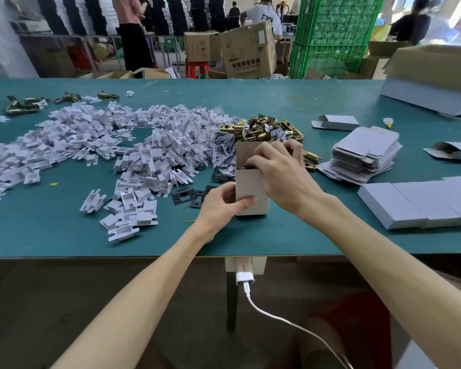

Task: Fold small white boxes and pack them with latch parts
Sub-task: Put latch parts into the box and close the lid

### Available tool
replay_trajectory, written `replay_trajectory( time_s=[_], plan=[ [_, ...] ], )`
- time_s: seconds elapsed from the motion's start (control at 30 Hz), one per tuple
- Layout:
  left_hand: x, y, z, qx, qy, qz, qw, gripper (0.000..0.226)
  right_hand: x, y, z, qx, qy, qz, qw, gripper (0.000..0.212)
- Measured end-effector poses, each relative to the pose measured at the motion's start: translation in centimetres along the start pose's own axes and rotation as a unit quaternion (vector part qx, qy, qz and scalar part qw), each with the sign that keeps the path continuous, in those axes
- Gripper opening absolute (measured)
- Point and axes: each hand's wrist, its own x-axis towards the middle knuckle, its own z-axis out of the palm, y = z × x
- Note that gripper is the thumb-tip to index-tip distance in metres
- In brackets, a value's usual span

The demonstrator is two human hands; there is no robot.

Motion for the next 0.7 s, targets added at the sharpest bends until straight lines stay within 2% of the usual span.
replay_trajectory(
  time_s=[0.2,0.33,0.57,0.7],
  plan=[
    [0.0,0.1,0.1,-0.003,-0.003,0.004,1.0,0.039,0.7,-0.3,-0.7,0.011,-0.067,0.014,0.998,0.03],
    [-0.1,0.1,0.0,0.003,-0.008,0.009,1.0,0.032,0.5,-1.0,-0.5,-0.02,-0.135,0.008,0.991,0.042],
    [-0.1,0.1,-0.2,0.011,-0.014,0.012,1.0,0.035,0.7,-1.2,-0.5,0.02,-0.135,0.019,0.99,0.028],
    [0.0,0.2,-0.1,0.012,-0.005,0.011,1.0,0.034,0.4,-1.4,-0.4,-0.021,-0.099,0.016,0.995,0.018]
  ],
)
